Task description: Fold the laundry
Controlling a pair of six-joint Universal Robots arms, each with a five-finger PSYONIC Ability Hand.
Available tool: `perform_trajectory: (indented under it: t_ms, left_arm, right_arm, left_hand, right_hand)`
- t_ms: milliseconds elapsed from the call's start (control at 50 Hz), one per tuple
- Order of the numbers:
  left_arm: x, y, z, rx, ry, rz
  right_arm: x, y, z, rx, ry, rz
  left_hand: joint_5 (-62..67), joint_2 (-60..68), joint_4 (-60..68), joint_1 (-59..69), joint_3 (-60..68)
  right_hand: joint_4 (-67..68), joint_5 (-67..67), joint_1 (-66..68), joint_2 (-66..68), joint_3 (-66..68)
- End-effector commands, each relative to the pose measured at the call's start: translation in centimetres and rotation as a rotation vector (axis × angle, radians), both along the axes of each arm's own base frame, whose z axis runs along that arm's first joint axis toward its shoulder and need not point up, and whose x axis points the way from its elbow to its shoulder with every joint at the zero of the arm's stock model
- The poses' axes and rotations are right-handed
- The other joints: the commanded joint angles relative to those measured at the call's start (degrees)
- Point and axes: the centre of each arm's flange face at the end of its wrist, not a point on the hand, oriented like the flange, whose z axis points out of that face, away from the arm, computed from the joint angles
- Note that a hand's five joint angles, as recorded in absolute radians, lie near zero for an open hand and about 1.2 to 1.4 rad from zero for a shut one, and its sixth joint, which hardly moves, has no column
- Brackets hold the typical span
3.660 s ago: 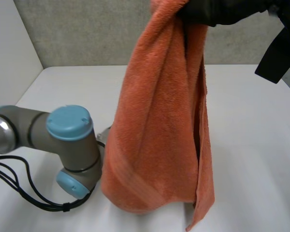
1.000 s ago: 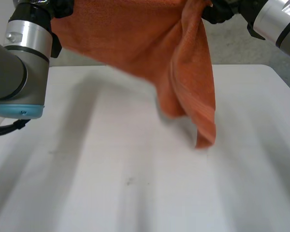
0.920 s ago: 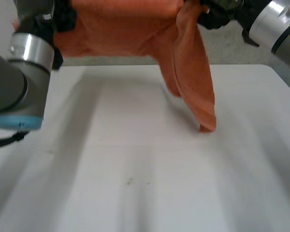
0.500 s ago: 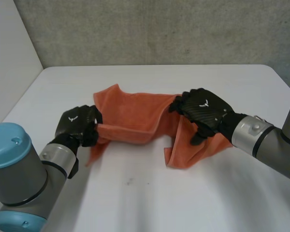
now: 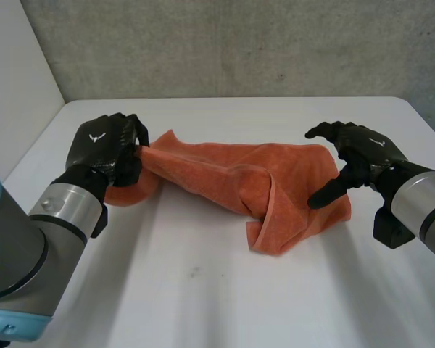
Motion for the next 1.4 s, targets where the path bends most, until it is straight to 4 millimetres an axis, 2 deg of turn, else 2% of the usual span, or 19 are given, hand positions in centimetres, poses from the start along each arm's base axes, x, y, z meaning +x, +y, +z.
perform_trajectory:
  t_ms: [20, 260, 400, 500, 720, 820, 840, 860, 880, 920, 980, 1000, 1020, 1060, 1080, 1120, 1160, 1300, 1400]
  left_arm:
    - [-0.2, 1.3, 0.9, -0.020, -0.001, -0.022]
    - [0.1, 2.1, 2.4, -0.054, 0.017, -0.025]
    - [0.2, 2.2, 2.5, -0.059, 0.018, -0.025]
    - [0.5, 2.1, 2.5, -0.059, 0.017, -0.018]
    - [2.1, 1.2, 3.3, -0.084, 0.027, 0.042]
    - [2.3, 1.1, 3.1, -0.078, 0.023, 0.050]
    - [2.3, 1.1, 2.9, -0.073, 0.021, 0.050]
    - [2.3, 1.1, 2.9, -0.073, 0.021, 0.050]
    - [2.3, 1.1, 2.9, -0.073, 0.021, 0.050]
    - [2.4, 1.2, 2.8, -0.070, 0.018, 0.052]
    - [2.6, 1.0, 2.6, -0.064, 0.015, 0.062]
    - [2.8, 0.9, 2.6, -0.063, 0.014, 0.068]
    - [2.8, 0.9, 2.6, -0.063, 0.014, 0.068]
    - [3.2, 0.5, 2.4, -0.053, 0.006, 0.087]
    - [3.2, 0.5, 2.4, -0.053, 0.006, 0.087]
    - [3.5, 0.3, 2.3, -0.045, -0.003, 0.098]
    - [4.0, 0.1, 1.6, -0.015, -0.038, 0.115]
    - [4.3, -0.1, -1.8, 0.119, -0.121, 0.122]
    - [4.2, -0.3, -5.1, 0.230, -0.192, 0.111]
  right_arm:
    - [1.3, 0.9, -0.7, 0.076, -0.076, -0.042]
    - [7.2, 1.5, -5.4, 0.165, -0.071, -0.077]
    - [9.1, 0.7, -7.8, 0.220, -0.099, -0.085]
    - [9.1, -0.2, -9.4, 0.199, -0.067, -0.143]
    - [6.2, -0.8, -10.7, 0.155, 0.098, -0.271]
    - [4.6, -1.5, -10.1, 0.154, 0.090, -0.314]
    - [4.3, -1.4, -9.9, 0.154, 0.091, -0.317]
    - [4.3, -1.4, -9.9, 0.154, 0.091, -0.317]
    - [4.2, -1.4, -9.9, 0.157, 0.089, -0.314]
    - [3.9, -1.5, -9.8, 0.163, 0.086, -0.307]
    - [3.5, -1.6, -7.5, 0.105, 0.054, -0.282]
    - [3.0, -1.8, -5.6, 0.038, 0.060, -0.270]
    - [3.0, -1.8, -5.6, 0.037, 0.060, -0.270]
    - [2.2, -2.1, -1.2, -0.147, 0.111, -0.232]
    - [2.2, -2.1, -1.2, -0.148, 0.111, -0.231]
    - [1.9, -1.8, 2.2, -0.309, 0.228, -0.161]
    - [2.0, -1.4, 3.1, -0.363, 0.294, -0.113]
    - [1.8, 0.3, 4.2, -0.347, 0.557, 0.023]
    - [1.6, 1.4, 1.6, -0.183, 0.742, 0.163]
  left_hand:
    - [10.71, 10.22, 10.29, 11.69, 10.27]
    - [10.71, 10.22, 10.29, 11.69, 10.27]
    - [10.71, 10.22, 10.29, 11.69, 10.27]
    - [10.71, 10.22, 10.29, 11.69, 10.27]
    - [10.71, 10.22, 10.29, 11.69, 10.27]
    - [10.71, 10.22, 10.29, 11.69, 10.27]
    - [10.71, 10.22, 10.29, 11.69, 10.27]
    - [10.71, 10.22, 10.29, 11.69, 10.27]
    - [10.71, 10.22, 10.29, 11.69, 10.27]
    - [10.71, 10.22, 10.29, 11.69, 10.27]
    - [10.71, 10.22, 10.29, 11.69, 10.27]
    - [10.71, 10.22, 10.29, 11.69, 10.27]
    - [10.71, 10.22, 10.29, 11.69, 10.27]
    - [10.71, 10.22, 10.29, 11.69, 10.27]
    - [10.71, 10.22, 10.29, 11.69, 10.27]
    - [10.71, 10.22, 10.29, 11.69, 10.27]
    - [10.71, 10.22, 10.29, 11.69, 10.27]
    - [10.71, 10.22, 10.29, 11.69, 10.27]
    - [10.71, 10.22, 10.29, 11.69, 10.27]
  right_hand:
    - [-3.17, -2.53, -1.82, -5.56, -2.38]
    - [-4.68, -4.04, -3.33, -7.07, -3.89]
    - [-4.86, -4.21, -3.51, -7.25, -4.07]
    - [-4.02, -3.37, -2.67, -6.41, -3.22]
    - [12.30, 12.94, 13.65, 9.91, 13.09]
    - [28.45, 29.09, 29.80, 26.06, 29.24]
    - [41.94, 42.58, 43.29, 39.55, 42.73]
    - [42.07, 42.72, 43.42, 39.68, 42.86]
    - [59.39, 60.04, 60.74, 57.00, 60.19]
    - [64.55, 65.20, 65.90, 62.16, 65.35]
    - [64.55, 65.20, 65.91, 62.16, 65.35]
    - [64.55, 65.20, 65.91, 62.16, 65.35]
    - [64.55, 65.20, 65.91, 62.16, 65.35]
    - [64.55, 65.20, 65.91, 62.16, 65.35]
    - [64.55, 65.20, 65.91, 62.16, 65.35]
    - [64.55, 65.20, 65.91, 62.16, 65.35]
    - [64.55, 65.20, 65.91, 62.16, 65.35]
    - [64.55, 65.20, 65.91, 62.16, 65.35]
    - [64.55, 65.20, 65.91, 62.16, 65.35]
